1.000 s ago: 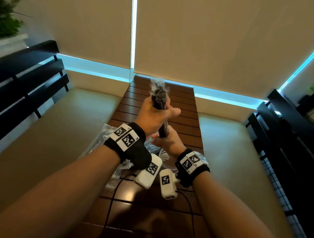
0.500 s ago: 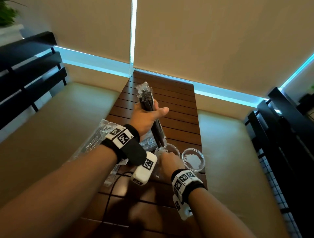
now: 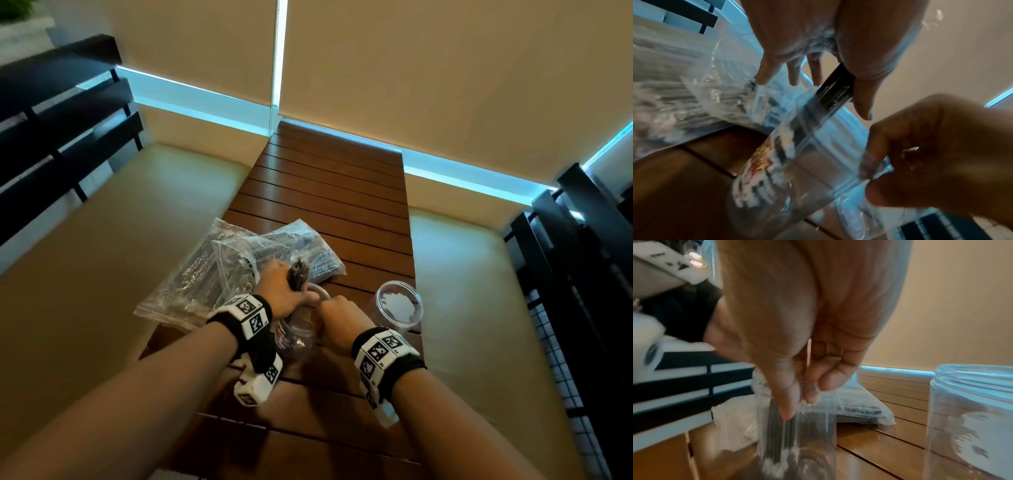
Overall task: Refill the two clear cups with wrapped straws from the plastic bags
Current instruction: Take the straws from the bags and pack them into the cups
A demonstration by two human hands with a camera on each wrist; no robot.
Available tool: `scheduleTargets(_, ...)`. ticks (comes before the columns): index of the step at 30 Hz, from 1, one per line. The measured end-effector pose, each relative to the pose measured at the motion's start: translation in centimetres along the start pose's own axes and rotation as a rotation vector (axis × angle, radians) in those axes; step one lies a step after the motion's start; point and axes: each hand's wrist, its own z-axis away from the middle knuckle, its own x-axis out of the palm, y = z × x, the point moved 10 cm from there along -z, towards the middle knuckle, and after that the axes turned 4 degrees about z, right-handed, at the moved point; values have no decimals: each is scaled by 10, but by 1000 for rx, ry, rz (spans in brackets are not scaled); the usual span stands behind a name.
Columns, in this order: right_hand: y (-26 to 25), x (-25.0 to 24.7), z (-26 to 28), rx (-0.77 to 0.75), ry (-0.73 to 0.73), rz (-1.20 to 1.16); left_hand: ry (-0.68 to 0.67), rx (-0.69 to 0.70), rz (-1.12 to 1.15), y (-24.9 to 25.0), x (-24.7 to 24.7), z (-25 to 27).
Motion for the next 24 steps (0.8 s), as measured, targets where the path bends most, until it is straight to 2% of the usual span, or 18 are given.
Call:
scheduleTargets(2, 3, -3, 2, 4, 30, -142, -7, -16, -131, -24, 8, -1)
scheduleTargets(3, 8, -12, 4, 24, 121, -262, -6, -4, -165, -32, 11, -3)
scheduleTargets(5, 17, -40, 14, 53, 414, -530, -7, 42, -169, -51, 19, -13)
scheduleTargets(6, 15, -53, 17, 24, 529, -607, 3, 64, -171, -57, 22, -18)
scheduleTargets(7, 7, -61, 16, -26, 583, -628, 9, 73, -182, -60, 24, -21)
scheduleTargets(10, -23, -60, 2, -146, 589, -503, 12, 104, -237, -51, 21, -21)
scheduleTargets(14, -28, -42, -11, -151, 616, -416, -36, 105, -190, -54, 19, -18)
scheduleTargets(17, -23, -42, -12, -152, 644, -408, -78, 136, 46, -43, 2, -4)
scheduleTargets(19, -17, -43, -12, -130, 657, -443, 30, 106, 304, -40, -29, -1)
scheduleTargets(20, -15, -44, -11, -123, 665, -465, 114, 77, 358, -42, -48, -3)
scheduleTargets(22, -18, -45, -7, -126, 662, -507, 275, 13, 215, -50, -83, -13)
scheduleTargets(24, -19, -44, -6, -101, 630, -554, 277, -70, -70, -58, -100, -26)
